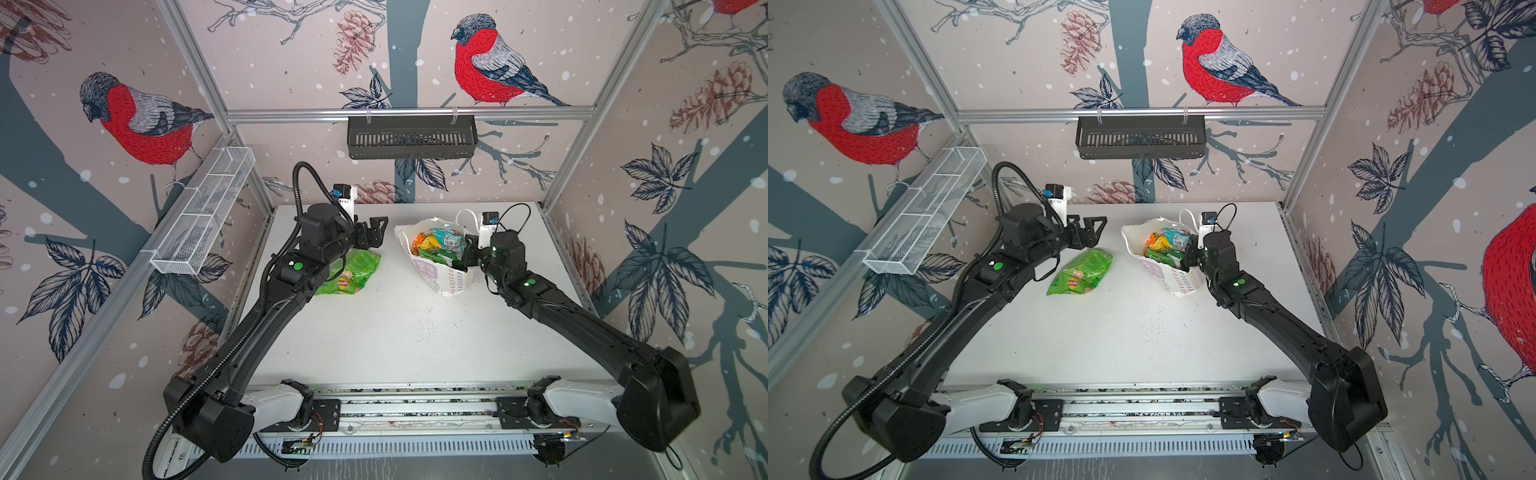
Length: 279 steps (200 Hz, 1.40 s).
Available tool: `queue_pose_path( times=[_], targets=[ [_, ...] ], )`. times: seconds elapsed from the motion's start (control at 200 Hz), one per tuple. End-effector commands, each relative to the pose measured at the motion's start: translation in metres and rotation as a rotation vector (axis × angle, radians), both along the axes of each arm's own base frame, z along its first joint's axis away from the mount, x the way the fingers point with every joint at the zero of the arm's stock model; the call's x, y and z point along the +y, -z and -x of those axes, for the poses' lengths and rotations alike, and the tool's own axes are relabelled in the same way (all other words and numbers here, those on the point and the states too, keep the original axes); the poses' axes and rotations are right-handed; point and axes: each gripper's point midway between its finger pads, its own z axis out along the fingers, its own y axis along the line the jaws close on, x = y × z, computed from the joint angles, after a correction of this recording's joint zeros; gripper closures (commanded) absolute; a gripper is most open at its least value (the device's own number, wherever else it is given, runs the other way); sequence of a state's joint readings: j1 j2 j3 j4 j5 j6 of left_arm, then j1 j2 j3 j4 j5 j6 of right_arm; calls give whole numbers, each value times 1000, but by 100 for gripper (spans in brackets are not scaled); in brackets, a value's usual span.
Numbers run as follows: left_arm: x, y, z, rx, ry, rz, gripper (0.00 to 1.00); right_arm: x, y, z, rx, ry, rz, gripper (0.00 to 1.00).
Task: Take the snacks out of the paper bag
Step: Pick up the snack from the paper bag.
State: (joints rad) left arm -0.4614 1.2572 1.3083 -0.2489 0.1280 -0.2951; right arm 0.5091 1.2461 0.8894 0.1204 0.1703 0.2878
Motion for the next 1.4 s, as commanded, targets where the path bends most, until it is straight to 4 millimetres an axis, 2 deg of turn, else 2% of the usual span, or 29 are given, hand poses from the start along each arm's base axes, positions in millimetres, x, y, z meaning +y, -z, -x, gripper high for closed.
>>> queue_pose_path(
  times=[0.0,0.135,0.365,0.53,0.66,0.735,1.041,1.216,1.391],
  targets=[
    [-21,1,2,8,48,-58,11,4,4,2,21,-20,-8,100],
    [-53,-4,8,-10,108,-91,17,6,1,4,18,-34,-25,100],
    [-88,-8,25,-45,228,-61,28,9,-6,7,7,-55,-51,100],
    [-117,3,38,-14,326,-49,30,17,-7,8,10,-89,-77,100],
    [-131,13,46,9,361,-77,31,18,-8,8,10,-97,-83,100],
    [-135,26,49,38,371,-90,35,18,-8,9,10,-98,-80,100],
    [-134,87,41,161,306,-157,35,28,-9,15,-8,-118,-53,100],
    [-130,107,31,148,250,-180,33,34,-5,20,-4,-125,-29,100],
    [-127,125,25,168,204,-172,26,44,-4,28,-13,-140,-2,100]
  ],
)
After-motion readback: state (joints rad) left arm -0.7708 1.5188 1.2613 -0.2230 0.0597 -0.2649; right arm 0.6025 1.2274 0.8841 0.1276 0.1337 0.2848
